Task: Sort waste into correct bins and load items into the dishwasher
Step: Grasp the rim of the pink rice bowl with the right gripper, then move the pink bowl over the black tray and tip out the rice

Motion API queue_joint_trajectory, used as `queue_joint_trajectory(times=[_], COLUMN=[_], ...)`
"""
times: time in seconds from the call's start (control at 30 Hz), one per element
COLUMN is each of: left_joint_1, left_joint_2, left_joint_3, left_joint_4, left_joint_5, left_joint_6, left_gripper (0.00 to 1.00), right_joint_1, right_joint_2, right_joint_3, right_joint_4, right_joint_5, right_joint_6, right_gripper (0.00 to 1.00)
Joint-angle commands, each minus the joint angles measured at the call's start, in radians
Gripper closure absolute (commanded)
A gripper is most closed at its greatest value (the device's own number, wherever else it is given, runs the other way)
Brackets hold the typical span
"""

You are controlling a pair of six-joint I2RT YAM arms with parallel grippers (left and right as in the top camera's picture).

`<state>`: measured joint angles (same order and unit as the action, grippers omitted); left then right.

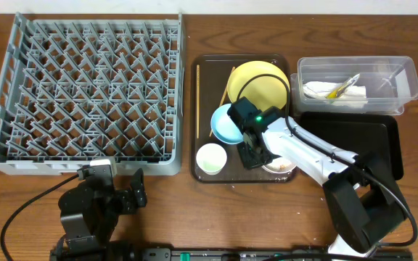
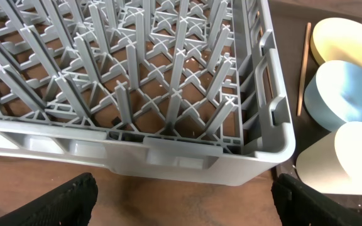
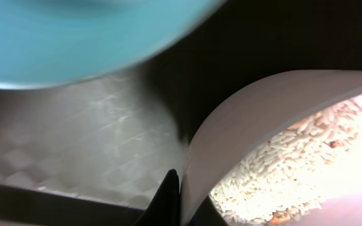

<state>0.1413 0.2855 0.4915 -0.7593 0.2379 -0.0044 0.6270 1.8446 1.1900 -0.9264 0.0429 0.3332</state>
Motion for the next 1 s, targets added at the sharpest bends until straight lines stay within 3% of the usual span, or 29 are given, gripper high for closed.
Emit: queue_joint_trajectory(times=[0.0, 0.23, 0.53, 0.97], left_joint_1=[0.002, 0.002, 0.002, 0.002], left_joint_2=[-0.002, -0.002, -0.002, -0.002], left_joint_3=[0.014, 0.014, 0.014, 0.014], left_joint_4=[0.000, 0.000, 0.000, 0.000], left_joint_5=[0.013, 0.013, 0.013, 0.013], left_joint_6=[-0.015, -0.014, -0.014, -0.014], left_gripper=[0.09, 0.09, 0.09, 0.10], right_joint_1=[0.009, -0.025, -0.230, -0.646], right_joint_2=[-0.064, -0.227, -0.438, -0.475], right_joint_3=[0.074, 0.099, 0.055, -0.096], right_joint_4=[-0.044, -0.124, -0.166, -0.061], right_joint_5=[-0.032, -0.033, -0.041, -0.510], right_joint_6=[0.006, 0.008, -0.007, -0.258], right_gripper=[0.99, 0.99, 0.99, 0.99])
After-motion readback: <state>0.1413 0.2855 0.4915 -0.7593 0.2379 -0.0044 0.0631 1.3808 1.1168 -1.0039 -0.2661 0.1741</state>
